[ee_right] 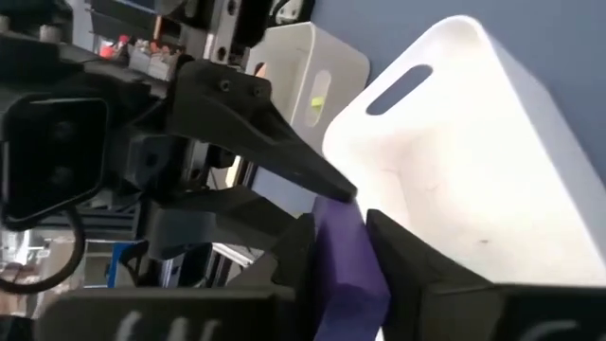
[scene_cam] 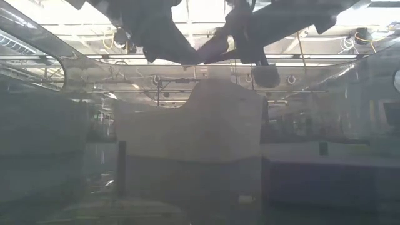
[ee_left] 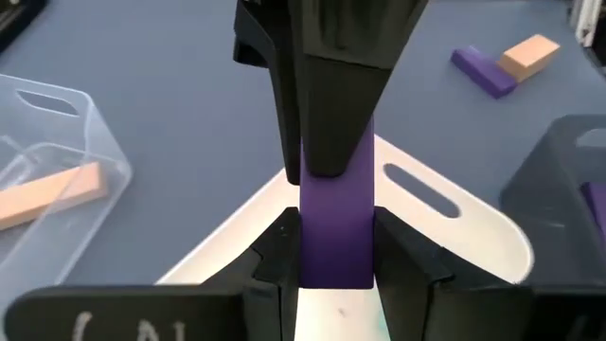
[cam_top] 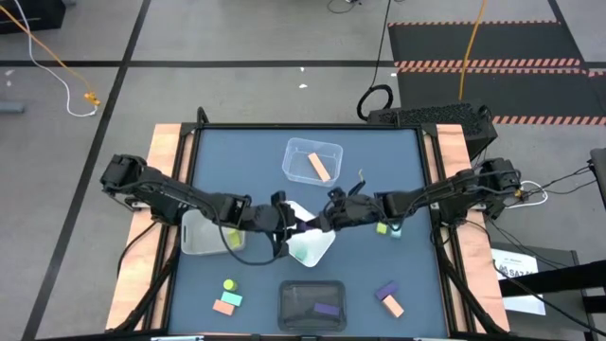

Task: Sort & place blocks by color
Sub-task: Put the top purple block into the black bin

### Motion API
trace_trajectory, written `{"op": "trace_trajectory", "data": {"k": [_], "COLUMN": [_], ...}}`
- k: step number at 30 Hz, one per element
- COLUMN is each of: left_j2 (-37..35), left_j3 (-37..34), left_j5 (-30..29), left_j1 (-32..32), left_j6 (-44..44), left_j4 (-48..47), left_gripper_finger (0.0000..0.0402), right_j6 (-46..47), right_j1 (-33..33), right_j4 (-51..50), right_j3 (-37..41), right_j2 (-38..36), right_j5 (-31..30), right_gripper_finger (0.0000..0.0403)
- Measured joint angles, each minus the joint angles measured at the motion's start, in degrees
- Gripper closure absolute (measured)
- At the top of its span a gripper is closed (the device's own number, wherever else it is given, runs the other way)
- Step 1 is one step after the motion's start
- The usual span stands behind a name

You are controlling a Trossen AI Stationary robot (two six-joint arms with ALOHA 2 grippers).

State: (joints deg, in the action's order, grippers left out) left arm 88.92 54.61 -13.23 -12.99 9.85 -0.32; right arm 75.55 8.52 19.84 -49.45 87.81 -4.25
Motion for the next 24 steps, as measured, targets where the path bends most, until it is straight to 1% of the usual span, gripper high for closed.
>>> {"op": "trace_trajectory", "data": {"k": [2,4,7,11,13,16,18,20,22,24], "left_j2": [0.0,0.0,0.0,-0.1,-0.4,-0.7,-0.6,-0.6,-0.6,-0.6], "left_j3": [0.0,0.0,0.0,0.1,0.1,0.1,0.1,0.0,0.0,0.0], "left_j5": [-0.2,-1.6,-1.9,-1.3,1.4,5.5,8.2,10.9,13.8,16.4], "left_j1": [0.3,0.3,0.1,0.1,0.2,0.2,-0.1,-0.7,-1.6,-2.7], "left_j6": [-0.2,-0.4,-0.2,2.1,4.8,9.5,12.2,14.9,17.7,21.3], "left_j4": [0.0,0.0,0.4,-2.1,-3.9,-5.8,-7.4,-8.6,-10.5,-12.4], "left_gripper_finger": [0.0303,0.0289,0.0239,0.0182,0.0165,0.0156,0.0154,0.0153,0.0153,0.0152], "right_j6": [-1.4,-2.9,-5.7,-7.5,-9.0,-13.9,-20.6,-28.3,-33.8,-37.3], "right_j1": [-0.4,-0.8,-1.3,-1.7,-1.9,-1.8,-1.7,-0.2,2.2,5.0], "right_j4": [0.0,0.0,1.0,0.0,-0.8,-3.7,-5.2,-6.0,-6.4,-5.8], "right_j3": [0.0,0.0,-0.1,-0.1,-0.1,-0.1,-0.1,-0.1,-0.1,-0.1], "right_j2": [0.0,0.0,0.0,-0.9,-2.1,-4.6,-6.1,-7.7,-8.7,-8.7], "right_j5": [1.1,1.7,4.3,6.8,8.7,11.7,16.1,19.5,19.6,19.5], "right_gripper_finger": [0.0349,0.0349,0.0364,0.0364,0.0364,0.0364,0.0364,0.0364,0.0364,0.0362]}}
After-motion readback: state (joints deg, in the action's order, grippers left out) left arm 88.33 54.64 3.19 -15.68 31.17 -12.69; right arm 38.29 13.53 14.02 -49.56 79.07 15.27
